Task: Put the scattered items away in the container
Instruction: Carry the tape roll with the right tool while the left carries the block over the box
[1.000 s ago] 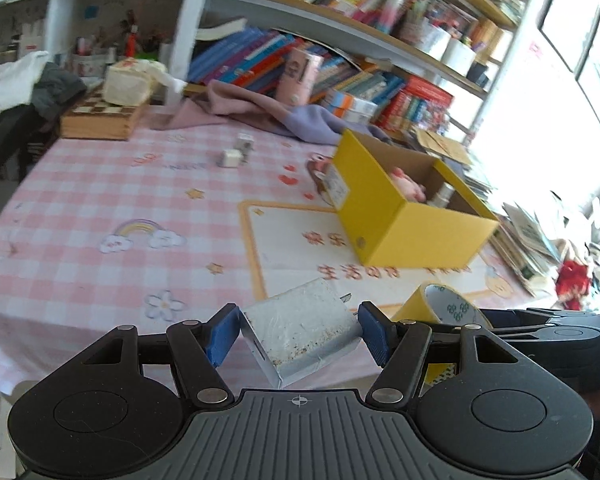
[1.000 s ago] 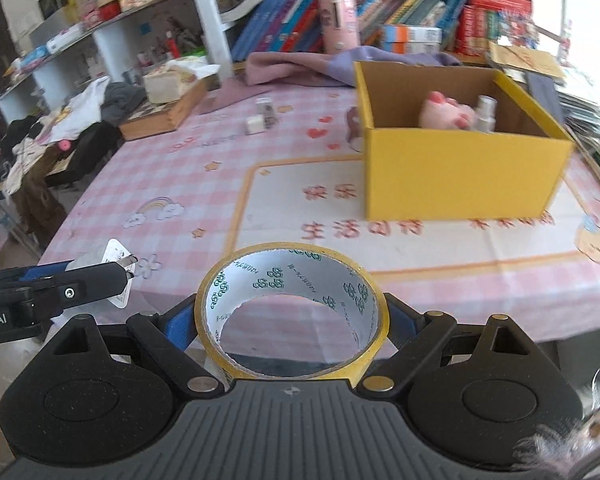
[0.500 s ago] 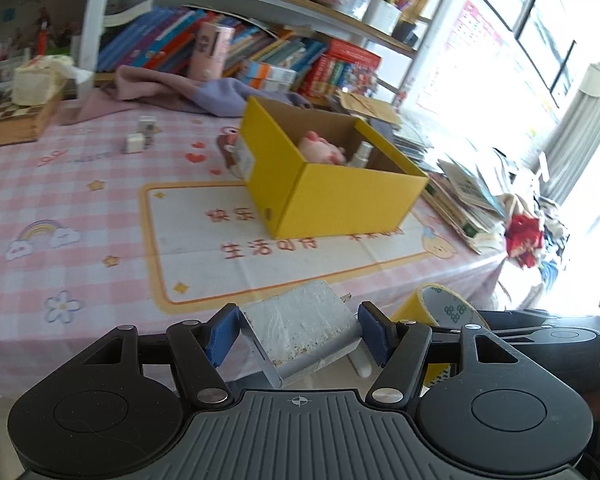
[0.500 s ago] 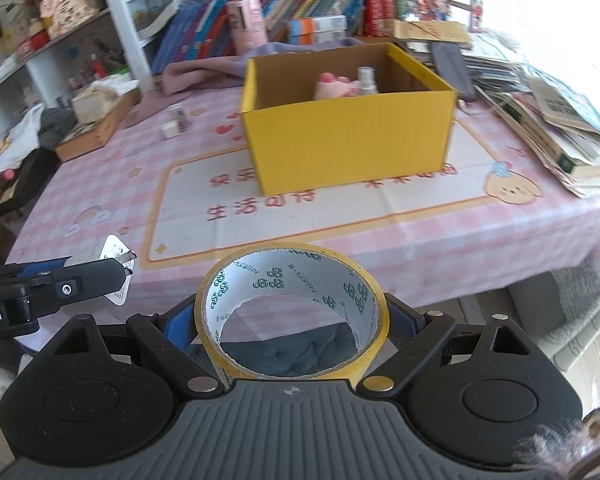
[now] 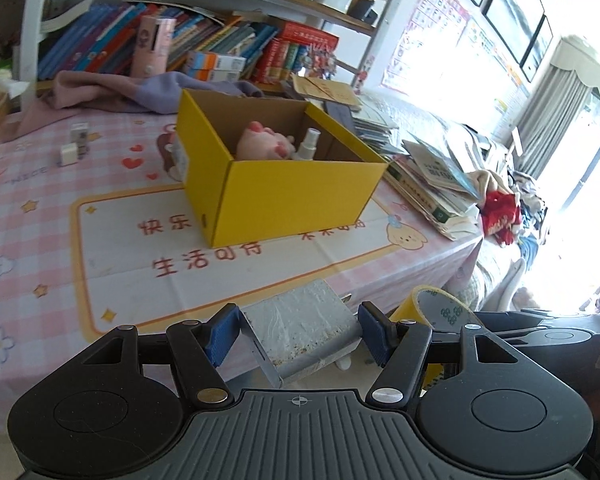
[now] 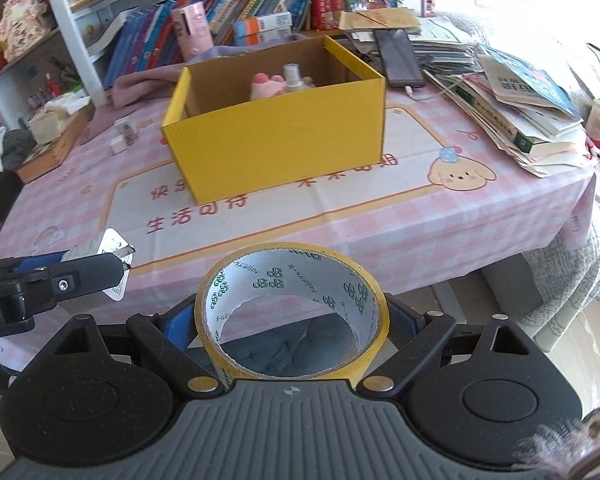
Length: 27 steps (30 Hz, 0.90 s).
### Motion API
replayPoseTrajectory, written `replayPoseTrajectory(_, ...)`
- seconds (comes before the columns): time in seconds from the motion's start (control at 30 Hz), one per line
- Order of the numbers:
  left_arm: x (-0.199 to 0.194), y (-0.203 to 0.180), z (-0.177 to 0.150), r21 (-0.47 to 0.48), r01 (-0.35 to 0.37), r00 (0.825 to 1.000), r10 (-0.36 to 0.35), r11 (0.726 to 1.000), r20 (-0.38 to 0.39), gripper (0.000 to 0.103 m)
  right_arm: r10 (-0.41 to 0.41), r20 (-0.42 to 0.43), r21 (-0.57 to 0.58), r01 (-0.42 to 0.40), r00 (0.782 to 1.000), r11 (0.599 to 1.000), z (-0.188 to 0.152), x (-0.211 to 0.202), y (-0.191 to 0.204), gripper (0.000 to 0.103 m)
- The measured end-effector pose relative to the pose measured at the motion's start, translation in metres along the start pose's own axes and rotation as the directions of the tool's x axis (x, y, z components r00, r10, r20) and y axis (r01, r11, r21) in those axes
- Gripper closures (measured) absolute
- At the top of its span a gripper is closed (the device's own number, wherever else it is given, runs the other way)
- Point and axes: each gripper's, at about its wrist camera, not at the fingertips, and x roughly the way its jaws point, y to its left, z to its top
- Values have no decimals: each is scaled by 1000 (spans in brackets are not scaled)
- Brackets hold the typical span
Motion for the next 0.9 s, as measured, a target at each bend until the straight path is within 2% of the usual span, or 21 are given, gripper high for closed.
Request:
replayPoseTrajectory(0.2,17,-10,14,32,5,1000,-5,999,1,38,-12,0,23,12,1000,1000,12,9,-17,12)
replayPoseTrajectory(0.47,29,-18,45,78,-13,998,8,997,69,38,-22,62,-12,23,998,1000,40,18,-25,12)
replayPoseTrajectory(0.7,45,-21,84,115,-59,989,42,992,139,38,7,159,-56,2,987,998,94,26,-34,12)
replayPoseTrajectory(0.9,69,-18,115,86,-123,979,107,989,172,38,54,233,-117,-27,971,993,154,42,-42,12)
